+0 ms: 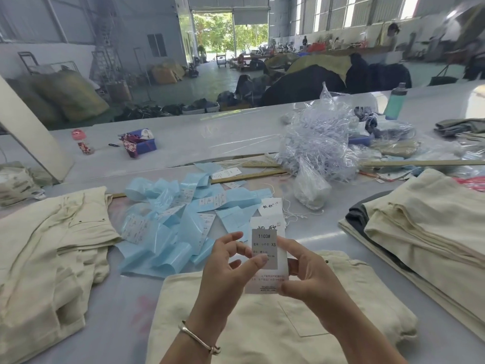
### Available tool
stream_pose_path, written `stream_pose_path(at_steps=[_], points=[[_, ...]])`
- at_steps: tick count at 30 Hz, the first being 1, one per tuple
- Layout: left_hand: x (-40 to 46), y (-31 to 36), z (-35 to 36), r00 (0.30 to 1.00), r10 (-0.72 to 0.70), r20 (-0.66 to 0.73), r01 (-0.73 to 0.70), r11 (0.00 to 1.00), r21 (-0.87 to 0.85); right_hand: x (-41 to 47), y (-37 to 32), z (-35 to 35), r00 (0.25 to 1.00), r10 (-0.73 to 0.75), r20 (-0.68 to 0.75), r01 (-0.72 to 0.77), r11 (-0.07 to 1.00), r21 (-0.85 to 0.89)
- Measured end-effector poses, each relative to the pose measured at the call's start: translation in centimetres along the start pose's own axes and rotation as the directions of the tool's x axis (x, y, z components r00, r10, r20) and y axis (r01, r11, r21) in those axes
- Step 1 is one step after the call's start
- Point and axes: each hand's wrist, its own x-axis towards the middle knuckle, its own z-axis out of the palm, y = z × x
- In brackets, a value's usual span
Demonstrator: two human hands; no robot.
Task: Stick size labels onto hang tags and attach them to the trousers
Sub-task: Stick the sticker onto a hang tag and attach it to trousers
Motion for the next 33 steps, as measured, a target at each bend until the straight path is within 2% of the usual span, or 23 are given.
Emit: stream_pose_path(at_steps=[5,13,20,28,33], points=[[0.3,0.0,0.4,1.000,-0.018,0.009,0.018,1.000,0.021,-0.1,-0.5,-0.4,1.000,-0.024,-0.007,0.024,0.999,-0.033],[0.5,-0.2,0.9,1.000,-0.019,-0.010,0.020,0.999,0.049,0.2,-0.7,-0.7,0.999,-0.051,0.013,0.050,0.998,0.048],[0.6,-1.0,1.4,0.998,0.045,-0.037,-0.040,0.991,0.126,-0.1,-0.7,-1.2,0.998,-0.064,0.009,0.063,0.994,0.086],[0.0,-1.1,2.2,0.998,0.050,0.022,-0.051,0.999,0.007,-0.3,-0.6,-1.1,0.996,-0.091,-0.004,0.091,0.990,0.105],[-0.8,-0.7,2.8,0.991,0.131,-0.032,-0.131,0.991,0.023,-0.2,-0.7,-1.0,0.993,-0.114,-0.043,0.117,0.991,0.068]])
